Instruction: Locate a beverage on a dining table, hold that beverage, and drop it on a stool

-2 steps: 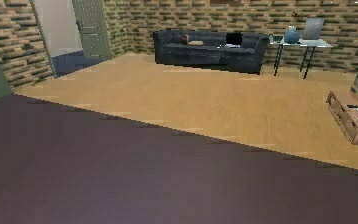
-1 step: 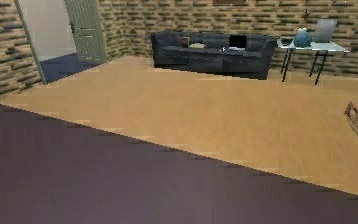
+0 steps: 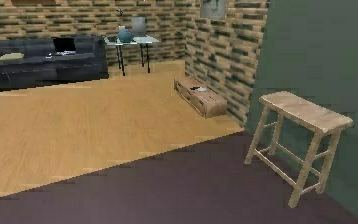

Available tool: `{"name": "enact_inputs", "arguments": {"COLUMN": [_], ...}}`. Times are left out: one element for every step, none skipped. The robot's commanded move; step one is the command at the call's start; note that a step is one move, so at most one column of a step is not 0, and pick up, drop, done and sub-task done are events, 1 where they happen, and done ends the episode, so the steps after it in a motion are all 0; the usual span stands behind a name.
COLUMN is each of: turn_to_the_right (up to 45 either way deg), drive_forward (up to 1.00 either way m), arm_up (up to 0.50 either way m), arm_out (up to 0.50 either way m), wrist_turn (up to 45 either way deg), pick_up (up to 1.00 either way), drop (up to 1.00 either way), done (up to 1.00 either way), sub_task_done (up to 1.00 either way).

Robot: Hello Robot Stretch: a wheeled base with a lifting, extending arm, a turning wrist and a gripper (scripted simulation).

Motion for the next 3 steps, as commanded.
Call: {"name": "enact_inputs", "arguments": {"turn_to_the_right": [12.0, 0.0, 12.0], "drive_forward": [0.0, 1.0, 0.0], "arm_up": [0.0, 0.0, 0.0], "arm_out": [0.0, 0.0, 0.0], "wrist_turn": [0.0, 0.0, 0.0], "pick_up": [0.0, 0.0, 0.0], "drop": [0.0, 0.0, 0.0], "done": [0.0, 0.0, 0.0], "sub_task_done": [0.0, 0.0, 0.0]}}
